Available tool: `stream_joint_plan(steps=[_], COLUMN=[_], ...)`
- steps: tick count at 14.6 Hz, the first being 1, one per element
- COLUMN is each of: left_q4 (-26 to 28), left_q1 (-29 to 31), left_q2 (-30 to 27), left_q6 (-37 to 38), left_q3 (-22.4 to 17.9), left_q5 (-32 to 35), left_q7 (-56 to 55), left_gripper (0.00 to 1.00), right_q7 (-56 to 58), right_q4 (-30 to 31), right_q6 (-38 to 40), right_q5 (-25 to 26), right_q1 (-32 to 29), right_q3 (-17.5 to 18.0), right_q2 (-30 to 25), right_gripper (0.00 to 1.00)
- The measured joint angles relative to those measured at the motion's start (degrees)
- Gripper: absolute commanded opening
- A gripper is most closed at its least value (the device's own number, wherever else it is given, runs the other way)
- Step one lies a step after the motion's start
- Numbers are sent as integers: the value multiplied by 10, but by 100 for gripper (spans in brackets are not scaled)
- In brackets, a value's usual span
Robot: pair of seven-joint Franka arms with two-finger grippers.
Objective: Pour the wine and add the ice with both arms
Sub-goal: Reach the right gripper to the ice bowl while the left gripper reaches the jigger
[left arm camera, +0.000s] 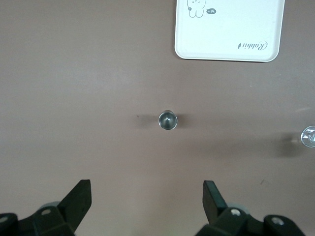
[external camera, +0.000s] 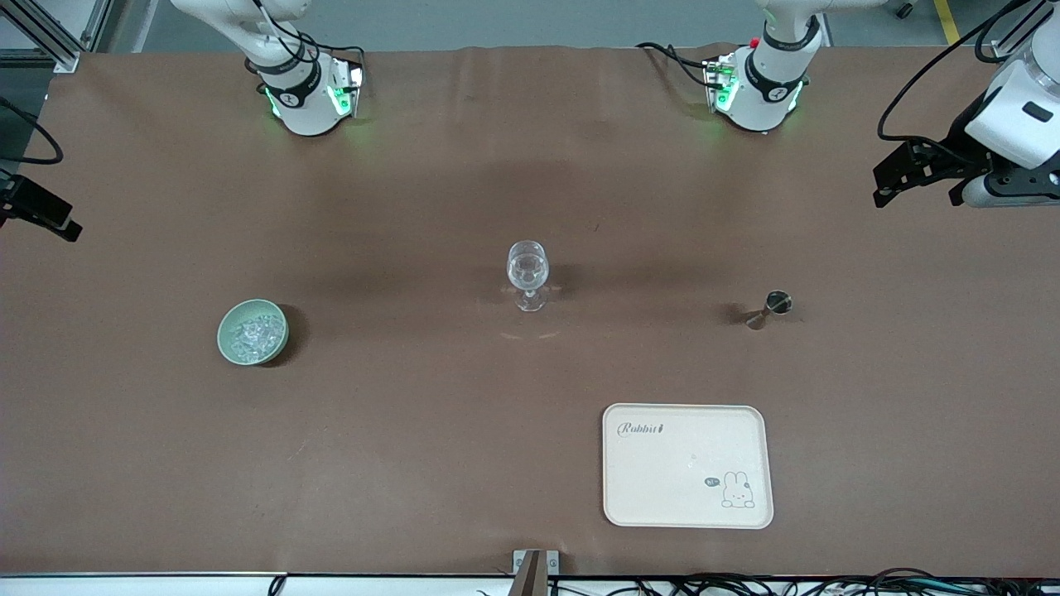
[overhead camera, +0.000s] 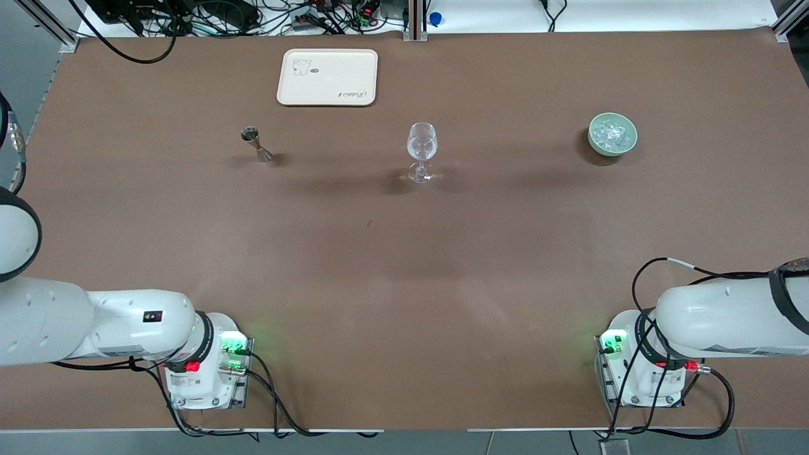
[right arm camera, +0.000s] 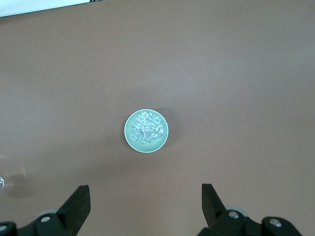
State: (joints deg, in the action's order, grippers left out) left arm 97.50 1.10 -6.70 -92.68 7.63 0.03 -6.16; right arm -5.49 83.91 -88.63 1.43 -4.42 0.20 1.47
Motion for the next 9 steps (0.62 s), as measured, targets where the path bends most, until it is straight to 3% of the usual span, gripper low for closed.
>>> stream_joint_plan(steps=[5,9], left_q4=[-15,-55], left_q1=[2,32], left_q2=[9,57], left_q6=[3,13], left_q3=[0,-2], left_q5=[0,0], left_q7=[0,5], left_gripper=[100,100], right_q7=[0,1], right_q4=[0,8], right_q6=[0,4], right_q5=[0,0], right_q1=[0,1], right_q3=[0,0], right_q2=[0,0], right_gripper=[100,100])
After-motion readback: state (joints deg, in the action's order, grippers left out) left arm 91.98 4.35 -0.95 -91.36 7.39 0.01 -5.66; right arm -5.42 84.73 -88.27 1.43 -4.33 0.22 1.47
